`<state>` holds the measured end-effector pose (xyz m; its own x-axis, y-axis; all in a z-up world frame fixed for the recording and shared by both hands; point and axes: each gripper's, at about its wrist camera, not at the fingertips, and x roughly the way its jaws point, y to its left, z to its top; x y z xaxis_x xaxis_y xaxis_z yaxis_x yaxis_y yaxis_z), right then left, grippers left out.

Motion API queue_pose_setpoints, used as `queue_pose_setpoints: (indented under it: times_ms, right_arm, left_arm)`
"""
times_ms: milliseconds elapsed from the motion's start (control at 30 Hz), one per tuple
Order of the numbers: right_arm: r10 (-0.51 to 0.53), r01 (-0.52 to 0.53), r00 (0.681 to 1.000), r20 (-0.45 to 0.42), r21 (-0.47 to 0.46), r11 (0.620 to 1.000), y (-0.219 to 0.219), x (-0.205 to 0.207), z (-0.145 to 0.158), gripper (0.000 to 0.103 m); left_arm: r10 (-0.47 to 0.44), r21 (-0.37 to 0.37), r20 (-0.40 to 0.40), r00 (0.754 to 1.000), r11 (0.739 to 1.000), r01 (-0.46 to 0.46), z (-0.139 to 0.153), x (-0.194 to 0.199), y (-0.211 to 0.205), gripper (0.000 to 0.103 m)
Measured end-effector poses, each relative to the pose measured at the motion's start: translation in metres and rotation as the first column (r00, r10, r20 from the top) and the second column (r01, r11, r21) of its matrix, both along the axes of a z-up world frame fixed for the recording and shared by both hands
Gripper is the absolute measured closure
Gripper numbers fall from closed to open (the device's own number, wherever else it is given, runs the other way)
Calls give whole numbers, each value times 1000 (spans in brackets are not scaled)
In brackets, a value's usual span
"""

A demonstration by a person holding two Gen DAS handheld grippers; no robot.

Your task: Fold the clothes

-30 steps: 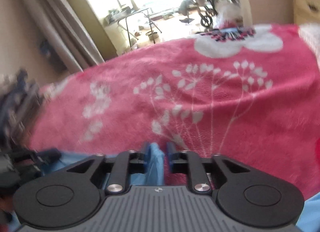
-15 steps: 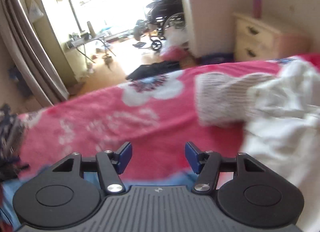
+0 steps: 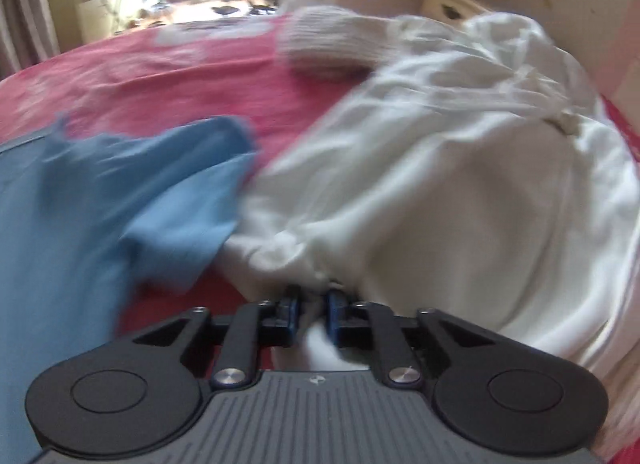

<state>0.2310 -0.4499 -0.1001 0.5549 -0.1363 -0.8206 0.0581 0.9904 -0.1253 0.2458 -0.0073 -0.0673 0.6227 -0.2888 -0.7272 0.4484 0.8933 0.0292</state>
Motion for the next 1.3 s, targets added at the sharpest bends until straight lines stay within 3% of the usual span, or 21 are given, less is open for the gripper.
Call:
queue_pose_setpoints:
  times_ms: [367,500,600,633,667,767,867,933,1100,1300]
  right_arm:
    - [-15,13,1000,-9,-192,981,-33,1,-11,103]
    - [47,-71,996,-80,-321,945,-1,-1,-13,98]
    - [106,-138,989,-105,-373,917,27,-20,-4,82]
    - [124,-153,987,-100,-377,913,35,-30,2,61]
    - [143,-168,985,-95,-382,909,42,-39,8,48]
    - [188,-190,981,-38,-297,936,56,-55,36,47]
    - [159,-152,985,68,-101,983,54,-38,59,47]
    - [102,-108,987,121,44,993,44,-15,65,47]
    - [-12,-26,991,137,275,961,18,53,47,47]
    - [-27,-6,995,92,346,938,16,104,16,48]
  left_arm:
    - [11,33,-32,999,999,-10,-18,-2,-5,35]
    - [-8,56,-35,999,998,10,-26,-4,-11,35]
    - [-15,71,-21,1000,997,16,-32,-3,-15,35]
    - [-12,74,-20,1000,997,14,-34,-2,-16,35]
    - [-6,71,-22,1000,997,8,-36,1,-17,35]
    - [12,59,-27,1000,998,-11,-41,8,-21,35]
    - [28,46,-31,999,999,-27,-46,16,-29,35]
    - [41,55,-22,999,998,-39,-51,19,-36,35]
    - [76,70,-16,997,995,-75,-57,22,-41,35]
    - [95,64,-25,995,994,-93,-57,24,-41,35]
